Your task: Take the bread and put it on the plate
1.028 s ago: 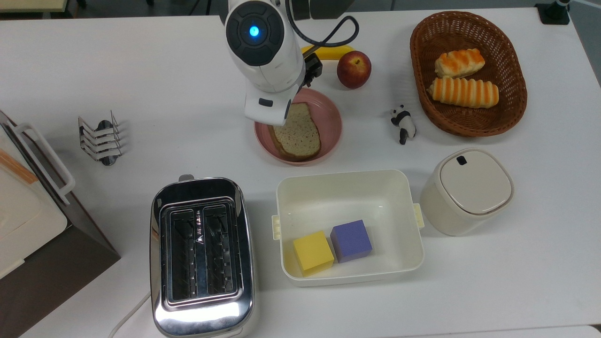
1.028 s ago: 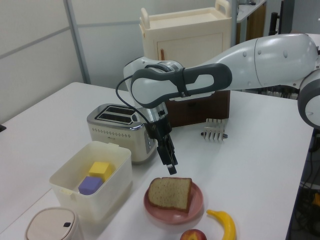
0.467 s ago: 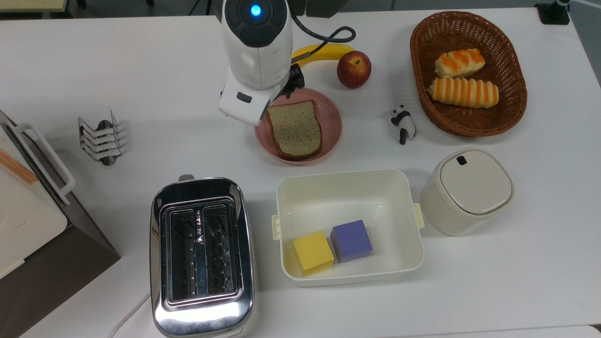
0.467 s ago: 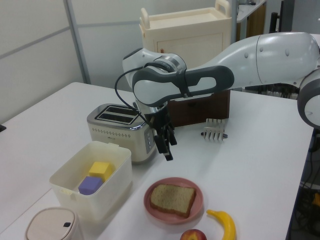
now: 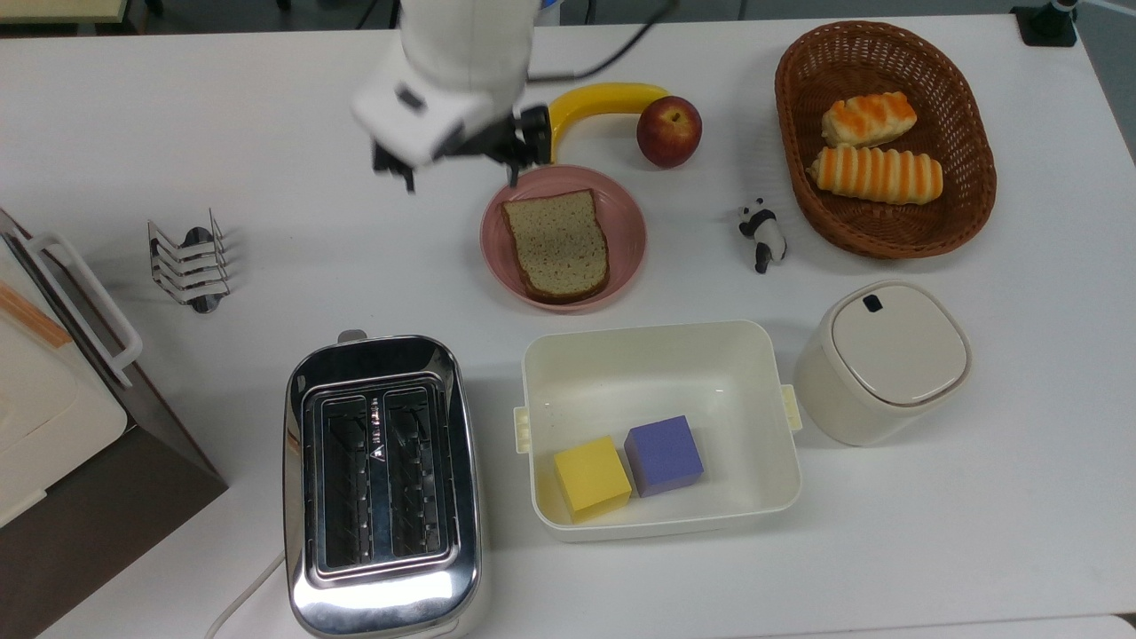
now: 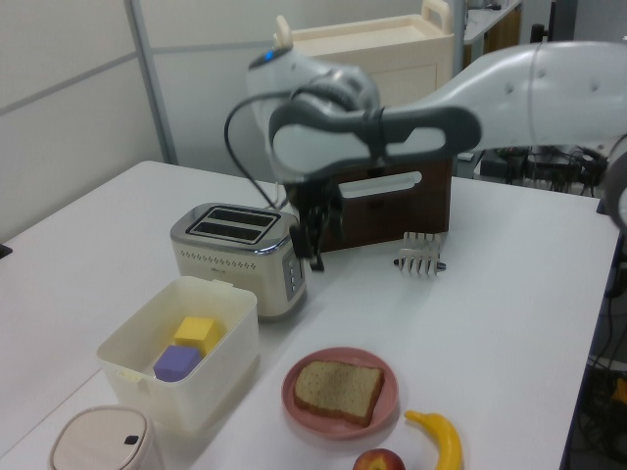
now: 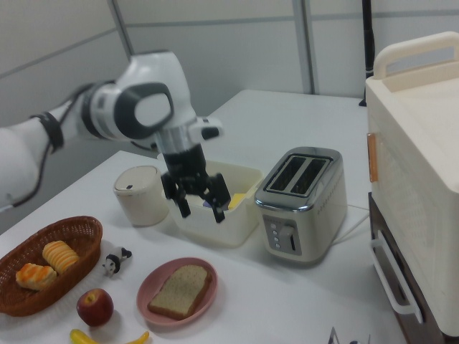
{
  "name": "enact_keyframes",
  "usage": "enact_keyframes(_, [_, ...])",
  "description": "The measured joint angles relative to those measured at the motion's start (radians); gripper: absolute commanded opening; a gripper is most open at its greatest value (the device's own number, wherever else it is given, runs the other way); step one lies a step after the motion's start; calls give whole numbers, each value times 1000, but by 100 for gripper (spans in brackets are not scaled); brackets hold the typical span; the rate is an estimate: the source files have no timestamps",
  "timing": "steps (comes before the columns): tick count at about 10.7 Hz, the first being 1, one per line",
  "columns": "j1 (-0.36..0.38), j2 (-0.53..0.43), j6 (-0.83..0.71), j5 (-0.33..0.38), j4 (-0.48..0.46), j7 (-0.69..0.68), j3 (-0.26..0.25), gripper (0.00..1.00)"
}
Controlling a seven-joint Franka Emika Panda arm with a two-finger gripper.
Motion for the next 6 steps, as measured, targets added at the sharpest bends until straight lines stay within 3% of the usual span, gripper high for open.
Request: enact_keyframes(6, [-30,-239,-41,16,-84,188,-3,100])
